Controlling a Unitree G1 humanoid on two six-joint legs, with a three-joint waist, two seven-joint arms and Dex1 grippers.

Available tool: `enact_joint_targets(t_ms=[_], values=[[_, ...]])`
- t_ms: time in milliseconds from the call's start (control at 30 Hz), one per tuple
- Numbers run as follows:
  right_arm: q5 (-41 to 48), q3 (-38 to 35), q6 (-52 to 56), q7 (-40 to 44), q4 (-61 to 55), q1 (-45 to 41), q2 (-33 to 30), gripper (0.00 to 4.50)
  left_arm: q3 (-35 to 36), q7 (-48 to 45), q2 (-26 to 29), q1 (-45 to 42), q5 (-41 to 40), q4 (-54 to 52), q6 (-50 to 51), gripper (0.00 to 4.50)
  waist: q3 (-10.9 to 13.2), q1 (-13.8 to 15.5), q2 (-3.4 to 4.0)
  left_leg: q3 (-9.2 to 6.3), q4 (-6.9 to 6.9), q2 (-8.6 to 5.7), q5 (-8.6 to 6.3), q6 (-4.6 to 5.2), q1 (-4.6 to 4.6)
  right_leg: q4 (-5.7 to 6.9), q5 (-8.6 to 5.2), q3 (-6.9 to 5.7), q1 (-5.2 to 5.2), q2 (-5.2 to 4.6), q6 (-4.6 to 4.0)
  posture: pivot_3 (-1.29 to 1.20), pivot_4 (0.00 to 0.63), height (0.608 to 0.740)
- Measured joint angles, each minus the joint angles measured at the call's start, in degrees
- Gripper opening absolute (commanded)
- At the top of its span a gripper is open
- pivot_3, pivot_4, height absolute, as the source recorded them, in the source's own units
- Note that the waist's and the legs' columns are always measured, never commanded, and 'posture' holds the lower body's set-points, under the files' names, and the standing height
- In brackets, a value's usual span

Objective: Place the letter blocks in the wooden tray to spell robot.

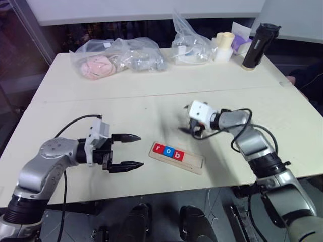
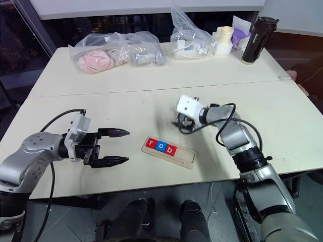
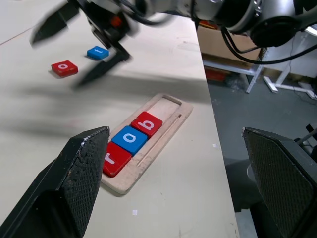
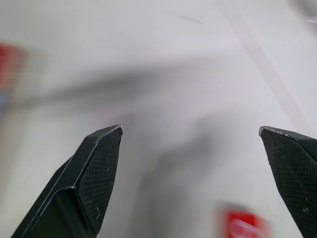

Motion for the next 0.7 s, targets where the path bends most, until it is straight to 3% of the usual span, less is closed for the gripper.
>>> enact_joint_targets(t_ms=[333,700], values=[[0.5,-10.77,37.54,-20.88,-7.31,0.82,16.44,4.47,-0.8,-0.09,-0.7,-0.1,0.63,0.07,-0.25,4.5,-0.01,-0.34,0.03,0.0,-0.08,0.0,0.02,-0.02,0.0,0.12,0.01,0.04,-0.11,0.03,0.0,0.0,0.15,0.725],[1.18,-21.65,50.59,-37.65,-9.06,-1.53,28.15,4.47,-1.38,-0.17,-0.93,-0.22,0.99,0.59,-0.36,4.5,-0.02,-0.96,0.06,-0.01,-0.08,-0.01,0.03,-0.02,0.0,0.13,0.01,0.03,-0.09,0.08,0.01,0.0,0.15,0.725]])
